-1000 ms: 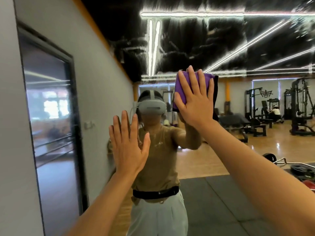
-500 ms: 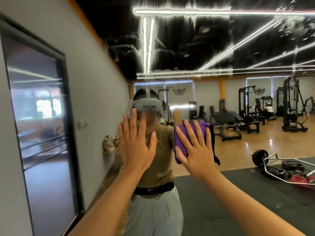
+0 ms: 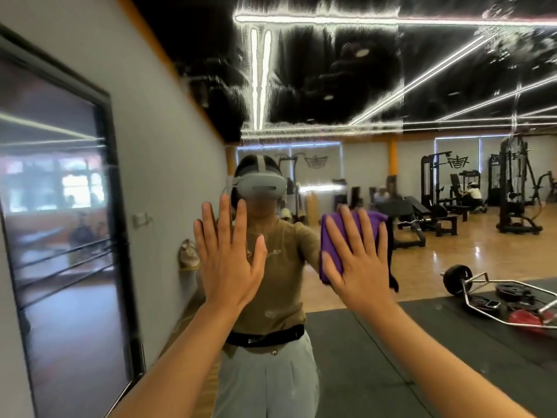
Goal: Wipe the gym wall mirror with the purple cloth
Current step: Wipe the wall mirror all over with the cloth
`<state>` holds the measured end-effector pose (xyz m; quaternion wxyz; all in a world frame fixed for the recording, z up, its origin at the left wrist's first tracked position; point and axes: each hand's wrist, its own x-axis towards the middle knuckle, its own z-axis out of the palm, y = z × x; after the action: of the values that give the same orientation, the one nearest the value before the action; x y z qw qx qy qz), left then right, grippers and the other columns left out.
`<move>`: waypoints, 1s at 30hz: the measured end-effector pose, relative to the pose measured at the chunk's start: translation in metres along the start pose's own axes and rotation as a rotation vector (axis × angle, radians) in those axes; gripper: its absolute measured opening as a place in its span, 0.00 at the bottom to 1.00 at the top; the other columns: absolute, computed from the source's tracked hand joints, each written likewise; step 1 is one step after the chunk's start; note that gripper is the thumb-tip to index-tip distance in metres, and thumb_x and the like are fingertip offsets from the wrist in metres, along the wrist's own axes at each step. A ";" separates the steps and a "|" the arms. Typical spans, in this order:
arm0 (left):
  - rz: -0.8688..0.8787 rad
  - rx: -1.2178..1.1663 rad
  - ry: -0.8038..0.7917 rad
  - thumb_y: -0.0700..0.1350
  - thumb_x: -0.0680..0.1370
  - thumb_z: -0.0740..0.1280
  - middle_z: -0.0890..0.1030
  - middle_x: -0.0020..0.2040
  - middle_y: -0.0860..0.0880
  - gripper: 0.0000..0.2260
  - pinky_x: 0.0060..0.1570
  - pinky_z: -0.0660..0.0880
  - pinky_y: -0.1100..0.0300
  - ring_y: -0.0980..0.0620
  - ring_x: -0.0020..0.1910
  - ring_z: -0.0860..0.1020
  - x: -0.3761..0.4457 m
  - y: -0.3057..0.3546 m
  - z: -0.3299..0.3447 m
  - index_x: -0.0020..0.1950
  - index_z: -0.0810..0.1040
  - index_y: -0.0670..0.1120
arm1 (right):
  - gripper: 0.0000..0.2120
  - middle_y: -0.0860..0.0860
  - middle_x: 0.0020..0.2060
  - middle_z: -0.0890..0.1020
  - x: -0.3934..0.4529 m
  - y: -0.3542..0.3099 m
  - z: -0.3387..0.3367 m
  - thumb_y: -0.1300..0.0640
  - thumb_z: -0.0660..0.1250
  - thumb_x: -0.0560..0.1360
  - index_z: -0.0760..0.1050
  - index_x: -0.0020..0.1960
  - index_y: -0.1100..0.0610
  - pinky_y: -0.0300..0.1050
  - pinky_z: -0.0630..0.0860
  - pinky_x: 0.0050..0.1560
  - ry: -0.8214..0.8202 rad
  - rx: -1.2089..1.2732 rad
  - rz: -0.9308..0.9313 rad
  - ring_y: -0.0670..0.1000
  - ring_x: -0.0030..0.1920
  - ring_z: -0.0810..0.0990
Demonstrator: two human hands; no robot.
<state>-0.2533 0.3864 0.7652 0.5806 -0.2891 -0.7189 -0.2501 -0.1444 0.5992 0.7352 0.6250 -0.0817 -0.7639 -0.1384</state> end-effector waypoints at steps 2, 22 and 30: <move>0.007 0.023 -0.001 0.58 0.83 0.52 0.45 0.83 0.45 0.31 0.79 0.38 0.45 0.40 0.82 0.43 0.000 0.000 0.001 0.83 0.51 0.47 | 0.28 0.53 0.81 0.58 -0.024 0.007 0.000 0.40 0.47 0.84 0.55 0.81 0.48 0.67 0.51 0.77 -0.043 -0.010 -0.047 0.59 0.81 0.53; 0.030 0.050 -0.027 0.58 0.84 0.49 0.45 0.83 0.43 0.31 0.79 0.39 0.44 0.39 0.81 0.43 -0.001 -0.002 0.001 0.83 0.46 0.48 | 0.30 0.54 0.82 0.54 0.014 0.034 -0.010 0.42 0.49 0.83 0.51 0.82 0.49 0.64 0.48 0.79 -0.022 0.030 0.029 0.59 0.81 0.50; 0.033 0.059 -0.015 0.58 0.83 0.49 0.46 0.83 0.43 0.31 0.79 0.40 0.43 0.39 0.81 0.44 -0.001 0.000 0.002 0.83 0.47 0.47 | 0.31 0.54 0.81 0.55 0.104 0.050 -0.027 0.41 0.49 0.82 0.54 0.82 0.50 0.61 0.44 0.79 -0.013 0.025 0.002 0.58 0.81 0.50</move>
<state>-0.2543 0.3871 0.7636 0.5876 -0.2856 -0.7254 -0.2167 -0.1258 0.6333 0.8467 0.6212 -0.0757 -0.7695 -0.1277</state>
